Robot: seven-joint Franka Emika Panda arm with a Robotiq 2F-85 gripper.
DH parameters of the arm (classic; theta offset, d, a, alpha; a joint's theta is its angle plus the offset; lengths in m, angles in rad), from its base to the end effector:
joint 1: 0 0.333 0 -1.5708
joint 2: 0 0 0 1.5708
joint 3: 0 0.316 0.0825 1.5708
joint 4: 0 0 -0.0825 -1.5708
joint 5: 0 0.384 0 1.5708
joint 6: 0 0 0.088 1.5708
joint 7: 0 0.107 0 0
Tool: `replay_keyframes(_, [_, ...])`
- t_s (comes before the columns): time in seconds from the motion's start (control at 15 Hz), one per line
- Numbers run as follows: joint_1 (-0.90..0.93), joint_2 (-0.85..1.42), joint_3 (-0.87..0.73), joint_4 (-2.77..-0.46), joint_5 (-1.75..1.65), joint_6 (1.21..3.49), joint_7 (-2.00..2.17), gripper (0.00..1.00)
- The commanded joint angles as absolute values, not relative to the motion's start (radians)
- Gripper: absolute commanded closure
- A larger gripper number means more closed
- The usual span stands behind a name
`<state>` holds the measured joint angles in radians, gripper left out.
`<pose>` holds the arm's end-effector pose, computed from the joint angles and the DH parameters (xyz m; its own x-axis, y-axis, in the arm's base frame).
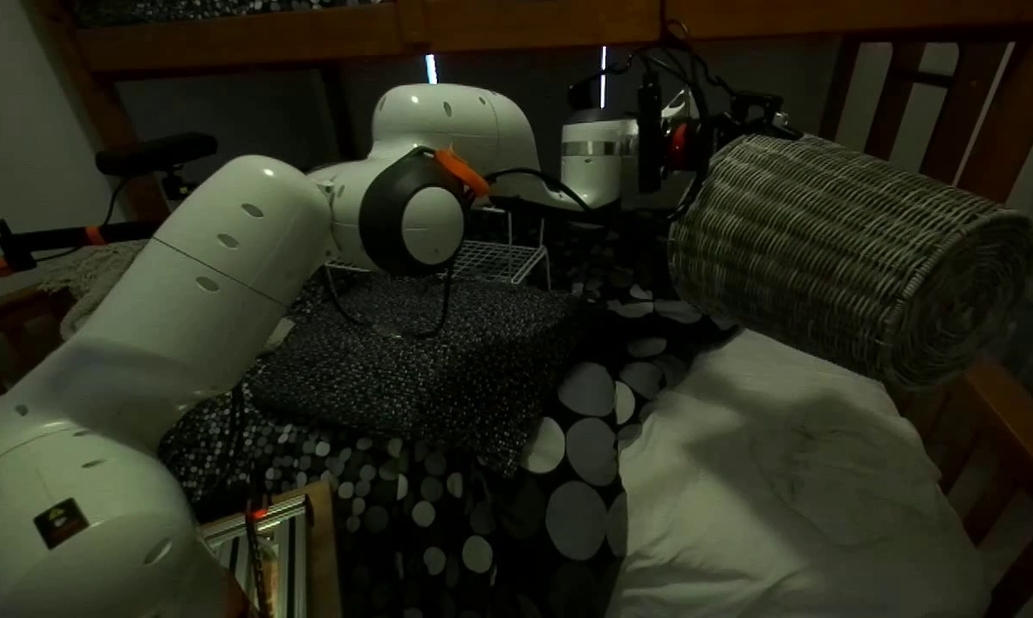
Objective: Pick up the basket and pour all the contents onto the bed, put the basket back on the bed
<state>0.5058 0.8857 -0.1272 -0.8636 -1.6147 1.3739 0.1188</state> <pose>0.7312 0.2134 0.4900 0.9730 0.2294 -0.0253 -0.0153 0.1734 0.9847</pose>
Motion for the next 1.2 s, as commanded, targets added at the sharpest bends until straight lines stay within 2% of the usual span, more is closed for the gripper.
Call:
replay_keyframes(0.0, [0.498, 0.896, -0.132, -0.854, -1.625, 1.38, 0.081, 0.88])
replay_keyframes(0.27, [0.479, 0.91, -0.132, -0.835, -1.645, 1.391, 0.023, 0.88])
replay_keyframes(0.33, [0.48, 0.91, -0.132, -0.834, -1.645, 1.391, 0.021, 0.97])
replay_keyframes(0.8, [0.584, 1.019, -0.192, -0.68, -1.792, 1.389, -0.319, 0.97])
replay_keyframes(1.13, [0.583, 1.06, -0.219, -0.614, -1.821, 1.446, -0.512, 0.97])
